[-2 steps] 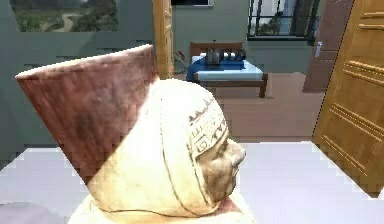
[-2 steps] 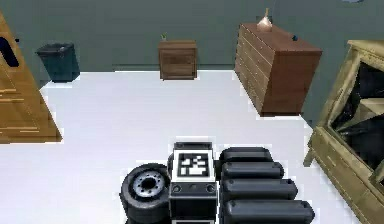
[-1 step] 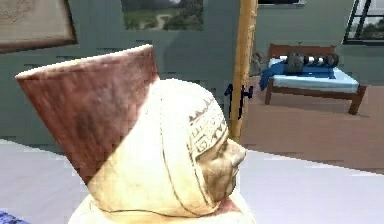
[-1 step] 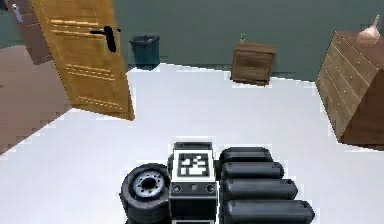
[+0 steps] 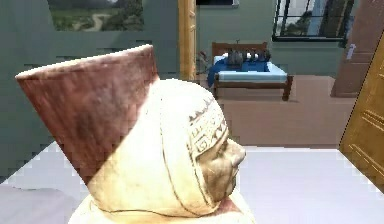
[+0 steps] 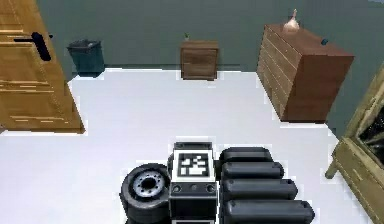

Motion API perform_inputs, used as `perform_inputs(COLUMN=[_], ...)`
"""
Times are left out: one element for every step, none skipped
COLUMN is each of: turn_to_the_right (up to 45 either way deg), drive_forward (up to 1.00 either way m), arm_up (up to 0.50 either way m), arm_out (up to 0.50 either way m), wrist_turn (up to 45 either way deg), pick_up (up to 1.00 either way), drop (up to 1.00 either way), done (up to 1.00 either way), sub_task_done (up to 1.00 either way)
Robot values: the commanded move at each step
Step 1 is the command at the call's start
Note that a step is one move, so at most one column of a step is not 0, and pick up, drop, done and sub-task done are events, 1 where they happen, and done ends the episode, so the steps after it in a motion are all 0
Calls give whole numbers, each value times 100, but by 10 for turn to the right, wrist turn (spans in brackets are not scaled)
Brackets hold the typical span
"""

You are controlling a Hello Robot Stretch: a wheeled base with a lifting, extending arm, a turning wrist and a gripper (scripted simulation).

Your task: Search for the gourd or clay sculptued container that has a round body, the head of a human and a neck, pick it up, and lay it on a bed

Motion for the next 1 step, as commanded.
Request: perform_inputs(turn_to_the_right=[-60], drive_forward=[0], arm_up=[0], arm_out=[0], wrist_turn=[0], pick_up=[0], drop=[0], done=[0], sub_task_done=[0])
